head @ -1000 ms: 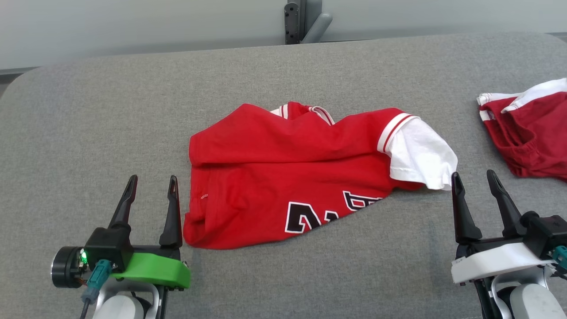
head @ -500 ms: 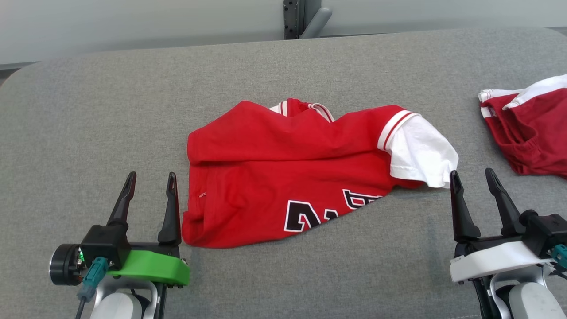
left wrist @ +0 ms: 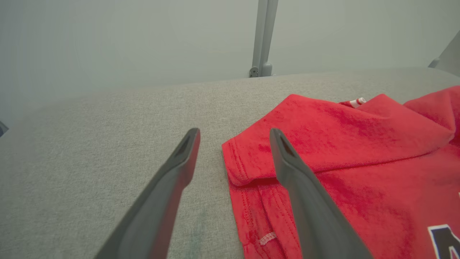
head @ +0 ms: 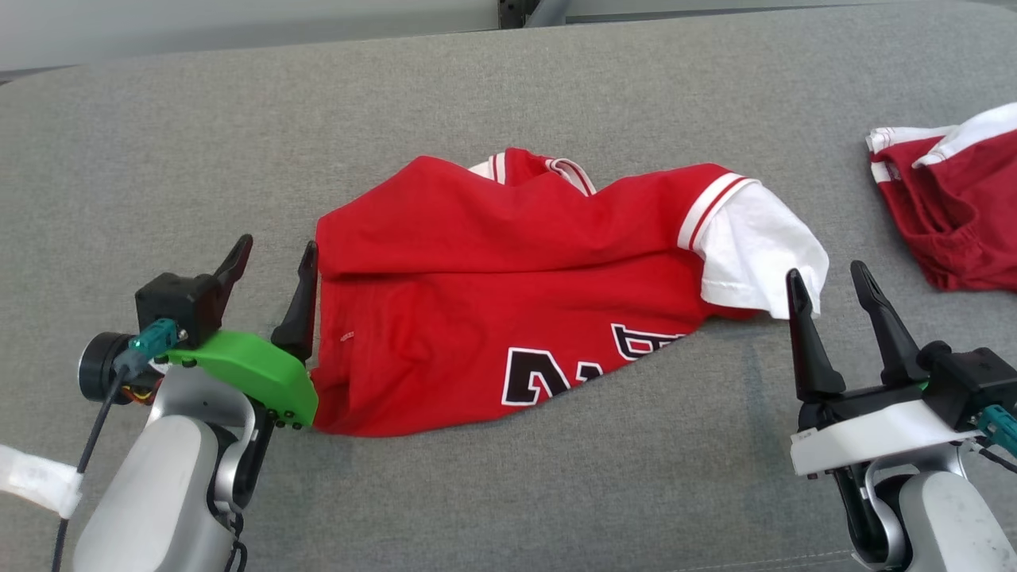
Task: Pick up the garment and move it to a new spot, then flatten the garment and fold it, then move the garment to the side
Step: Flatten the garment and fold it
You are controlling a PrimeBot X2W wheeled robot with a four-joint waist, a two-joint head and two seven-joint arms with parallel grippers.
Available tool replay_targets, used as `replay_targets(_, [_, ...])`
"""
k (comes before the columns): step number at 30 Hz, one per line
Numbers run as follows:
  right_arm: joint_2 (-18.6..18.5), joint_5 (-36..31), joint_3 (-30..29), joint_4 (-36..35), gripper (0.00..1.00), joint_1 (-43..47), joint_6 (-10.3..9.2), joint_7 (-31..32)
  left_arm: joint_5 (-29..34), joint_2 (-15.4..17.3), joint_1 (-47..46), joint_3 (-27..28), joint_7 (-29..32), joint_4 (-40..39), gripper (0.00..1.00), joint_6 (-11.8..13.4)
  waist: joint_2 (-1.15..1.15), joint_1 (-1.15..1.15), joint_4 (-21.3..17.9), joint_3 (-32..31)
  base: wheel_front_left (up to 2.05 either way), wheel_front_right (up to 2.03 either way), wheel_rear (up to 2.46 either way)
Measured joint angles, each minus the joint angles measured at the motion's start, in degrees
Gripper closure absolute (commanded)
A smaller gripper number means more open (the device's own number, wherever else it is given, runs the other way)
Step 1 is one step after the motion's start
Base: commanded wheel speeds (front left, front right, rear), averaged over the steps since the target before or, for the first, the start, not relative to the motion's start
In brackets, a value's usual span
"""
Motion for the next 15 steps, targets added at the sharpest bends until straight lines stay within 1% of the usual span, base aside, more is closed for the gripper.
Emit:
replay_targets(4, [0.09,0.56,1.44,0.48,0.00,-1.35,0.00,-0.46,-3.20,0.14,-3.84,-0.99,6.13,8.48,0.00,-3.80,0.00,0.00,-1.26,1.79,0.00,0.00,0.00])
replay_targets(7, [0.20,1.12,1.89,1.32,0.00,-1.82,0.00,-0.85,-3.56,0.36,-6.33,-2.22,8.13,13.23,0.00,-5.59,0.00,0.00,-2.40,3.06,0.00,0.00,0.00])
replay_targets(15, [0.58,2.46,3.03,3.33,0.00,-3.89,0.00,-2.10,-0.41,1.59,-11.82,-4.63,6.03,22.54,0.00,-6.81,0.00,0.00,-5.75,5.78,0.00,0.00,0.00])
